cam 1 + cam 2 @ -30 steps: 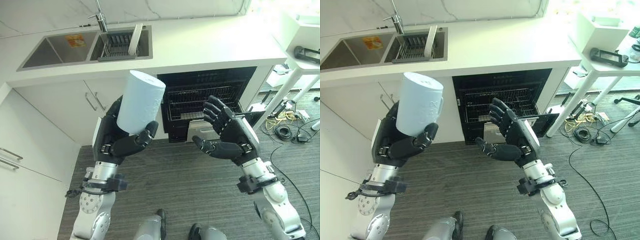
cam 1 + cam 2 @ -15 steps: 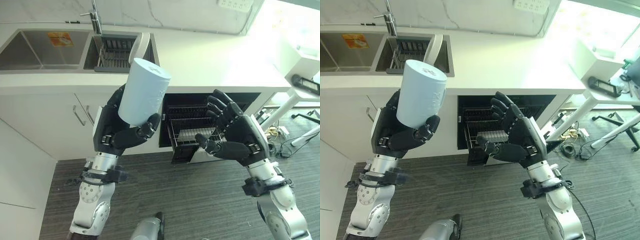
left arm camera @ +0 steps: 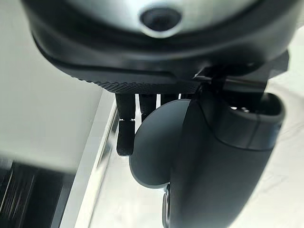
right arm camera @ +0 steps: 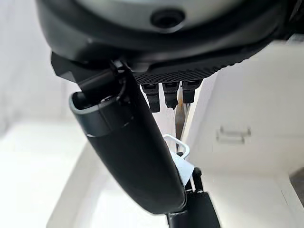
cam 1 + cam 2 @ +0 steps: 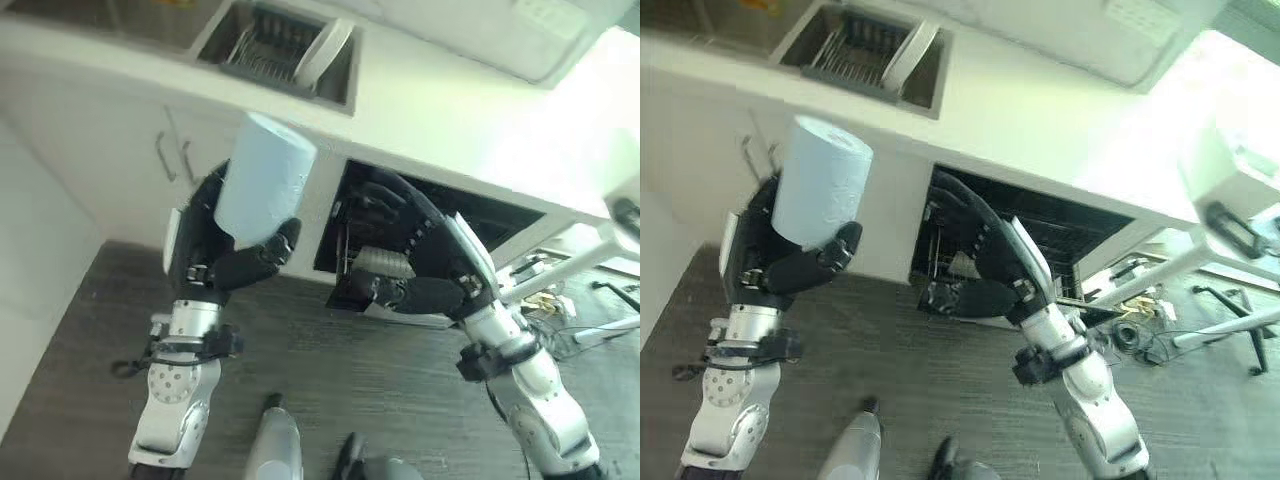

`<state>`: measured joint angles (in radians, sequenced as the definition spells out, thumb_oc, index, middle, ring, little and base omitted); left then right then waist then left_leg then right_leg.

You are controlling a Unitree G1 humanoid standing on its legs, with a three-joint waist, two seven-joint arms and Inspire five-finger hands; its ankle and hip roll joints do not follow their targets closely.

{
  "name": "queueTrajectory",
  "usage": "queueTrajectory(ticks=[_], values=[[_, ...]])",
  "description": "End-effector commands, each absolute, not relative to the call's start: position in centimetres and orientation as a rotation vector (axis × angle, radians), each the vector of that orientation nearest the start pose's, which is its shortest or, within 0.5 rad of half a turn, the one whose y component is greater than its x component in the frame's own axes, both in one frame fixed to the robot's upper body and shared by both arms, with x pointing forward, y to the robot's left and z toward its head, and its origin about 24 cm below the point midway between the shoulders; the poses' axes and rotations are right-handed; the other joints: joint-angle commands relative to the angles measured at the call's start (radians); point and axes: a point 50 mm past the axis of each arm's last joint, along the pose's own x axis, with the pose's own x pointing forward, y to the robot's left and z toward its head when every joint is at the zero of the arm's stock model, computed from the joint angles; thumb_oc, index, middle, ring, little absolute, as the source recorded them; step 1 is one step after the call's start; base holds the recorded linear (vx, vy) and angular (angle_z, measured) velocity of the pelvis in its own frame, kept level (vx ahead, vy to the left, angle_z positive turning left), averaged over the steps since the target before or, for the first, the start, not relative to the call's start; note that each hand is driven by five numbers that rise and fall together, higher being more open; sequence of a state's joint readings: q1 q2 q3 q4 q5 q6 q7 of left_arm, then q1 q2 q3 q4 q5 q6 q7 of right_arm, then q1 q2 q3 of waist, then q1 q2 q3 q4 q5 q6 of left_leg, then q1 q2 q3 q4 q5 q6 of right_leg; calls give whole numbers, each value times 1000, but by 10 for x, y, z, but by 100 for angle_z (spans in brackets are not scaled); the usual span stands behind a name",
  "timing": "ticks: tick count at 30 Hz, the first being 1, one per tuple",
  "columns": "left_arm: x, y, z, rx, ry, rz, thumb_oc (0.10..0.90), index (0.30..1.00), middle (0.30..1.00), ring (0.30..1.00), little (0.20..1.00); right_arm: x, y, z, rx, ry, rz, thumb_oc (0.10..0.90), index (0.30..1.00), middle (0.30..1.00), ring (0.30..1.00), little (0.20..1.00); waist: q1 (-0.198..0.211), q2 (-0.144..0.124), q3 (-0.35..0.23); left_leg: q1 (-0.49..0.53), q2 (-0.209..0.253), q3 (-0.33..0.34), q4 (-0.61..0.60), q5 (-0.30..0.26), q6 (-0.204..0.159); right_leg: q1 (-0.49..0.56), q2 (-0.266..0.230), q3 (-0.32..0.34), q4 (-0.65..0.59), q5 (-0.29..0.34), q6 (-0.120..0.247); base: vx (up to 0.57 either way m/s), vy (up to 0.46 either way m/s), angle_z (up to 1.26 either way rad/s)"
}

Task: Place the dishes in the dishwasher.

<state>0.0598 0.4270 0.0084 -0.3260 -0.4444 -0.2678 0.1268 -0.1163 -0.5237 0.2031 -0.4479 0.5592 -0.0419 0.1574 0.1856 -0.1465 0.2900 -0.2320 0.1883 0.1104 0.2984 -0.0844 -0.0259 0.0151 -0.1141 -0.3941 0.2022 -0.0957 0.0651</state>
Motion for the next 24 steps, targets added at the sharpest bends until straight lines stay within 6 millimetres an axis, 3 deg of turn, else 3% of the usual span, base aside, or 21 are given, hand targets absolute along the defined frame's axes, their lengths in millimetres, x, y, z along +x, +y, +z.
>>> queueTrajectory(ticks=[1, 5, 10, 11, 13, 14, 16, 17, 19, 21, 24], values=[[210, 199, 191, -84, -805, -45, 400, 300, 300, 300, 300, 238, -145, 191, 165, -587, 540, 800, 900, 900, 900, 900, -34, 46, -120, 109, 35, -14, 2, -101, -59, -121, -144, 52, 98, -53, 82, 194, -176, 50], [211, 204, 189, -118, -789, -40, 400, 300, 300, 300, 300, 235, -147, 188, 155, -580, 539, 800, 900, 900, 900, 900, -58, 97, -135, 119, 52, 6, 2, -100, -76, -86, -149, -1, 98, -73, 74, 106, -65, 27], [213, 205, 187, -126, -790, -31, 400, 300, 300, 300, 300, 235, -146, 187, 163, -590, 528, 800, 900, 900, 900, 900, -65, 114, -149, 135, 23, -22, 2, -117, -78, -78, -142, 12, 98, -82, 74, 51, -18, 23], [214, 197, 185, -52, -843, -94, 400, 300, 300, 300, 300, 222, -187, 155, 153, -566, 322, 800, 900, 900, 900, 900, -130, 85, -117, 132, -222, -92, 2, -162, 60, -72, 38, 128, 98, -74, 35, 42, 49, 2], [210, 197, 180, -39, -826, -109, 400, 300, 300, 300, 300, 218, -183, 156, 174, -560, 363, 800, 900, 900, 900, 900, -136, 100, -127, 139, -220, -95, 2, -166, 72, -55, 52, 124, 98, -16, 44, 100, 6, 24], [210, 198, 178, -22, -819, -119, 400, 300, 300, 300, 300, 218, -180, 151, 176, -532, 369, 800, 900, 900, 900, 900, -141, 106, -111, 157, -204, -95, 2, -168, 76, -65, 10, 127, 98, 28, 64, 141, -217, 19], [209, 202, 181, -22, -825, -128, 400, 300, 300, 300, 300, 215, -179, 148, 169, -536, 385, 800, 900, 900, 900, 900, -135, 94, -106, 159, -188, -78, 2, -170, 61, -83, -64, 150, 98, -14, 76, 108, -494, -8], [211, 200, 184, -17, -829, -140, 400, 300, 300, 300, 300, 214, -179, 149, 175, -539, 380, 800, 900, 900, 900, 900, -136, 85, -107, 158, -176, -66, 2, -176, 47, -129, -143, 176, 98, 25, 111, 75, -589, -10], [212, 200, 187, -3, -838, -138, 400, 300, 300, 300, 300, 215, -176, 151, 188, -546, 389, 800, 900, 900, 900, 900, -133, 81, -107, 166, -151, -55, 2, -183, 30, -183, -210, 198, 98, 82, 139, 90, -488, -33], [211, 205, 194, 7, -861, -119, 400, 300, 300, 300, 300, 217, -171, 155, 197, -555, 429, 800, 900, 900, 900, 900, -137, 77, -89, 197, -108, -57, 2, -196, 18, -227, -238, 246, 98, 118, 150, 214, -745, -35], [206, 208, 194, -49, -867, -82, 400, 300, 300, 300, 300, 220, -172, 161, 182, -544, 466, 800, 900, 900, 900, 900, -132, 76, -104, 220, -26, -37, 2, -180, -23, -221, -210, 231, 98, 38, 152, 267, -813, 13]])
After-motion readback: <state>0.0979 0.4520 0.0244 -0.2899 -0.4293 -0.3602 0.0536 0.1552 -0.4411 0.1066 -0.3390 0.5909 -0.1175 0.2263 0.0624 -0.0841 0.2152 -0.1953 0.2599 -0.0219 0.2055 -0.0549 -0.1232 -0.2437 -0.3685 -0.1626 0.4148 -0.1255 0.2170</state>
